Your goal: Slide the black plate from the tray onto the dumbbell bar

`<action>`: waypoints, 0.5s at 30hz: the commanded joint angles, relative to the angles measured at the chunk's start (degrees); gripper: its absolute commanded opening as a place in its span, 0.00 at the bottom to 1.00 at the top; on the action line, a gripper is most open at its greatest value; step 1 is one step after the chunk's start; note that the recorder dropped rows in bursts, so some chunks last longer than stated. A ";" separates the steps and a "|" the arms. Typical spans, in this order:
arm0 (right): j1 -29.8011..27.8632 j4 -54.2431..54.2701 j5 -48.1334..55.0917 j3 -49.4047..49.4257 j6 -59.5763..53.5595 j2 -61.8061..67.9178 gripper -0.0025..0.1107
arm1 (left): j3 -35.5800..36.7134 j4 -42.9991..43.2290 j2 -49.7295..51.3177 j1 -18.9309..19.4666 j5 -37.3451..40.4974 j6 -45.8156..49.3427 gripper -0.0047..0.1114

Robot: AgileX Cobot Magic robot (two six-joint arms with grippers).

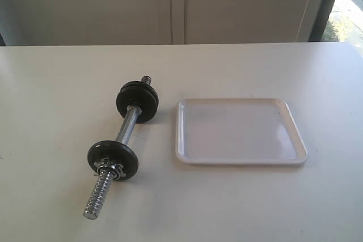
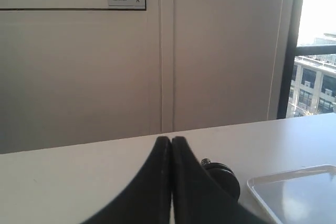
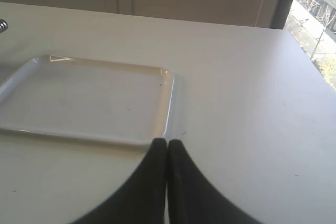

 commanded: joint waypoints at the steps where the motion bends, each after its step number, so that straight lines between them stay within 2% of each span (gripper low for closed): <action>1: 0.12 0.11 -0.04 0.25 -0.36 -0.34 0.02 | 3.90 -0.84 -0.47 0.16 -4.95 -2.13 0.04; 6: 0.12 0.11 -0.04 0.25 -0.36 -0.34 0.02 | 5.94 -0.84 -0.47 0.16 -8.41 -4.87 0.04; 15: 0.12 0.11 -0.04 0.25 -0.36 -0.34 0.02 | 8.28 -1.74 -0.47 0.03 -8.92 -10.87 0.04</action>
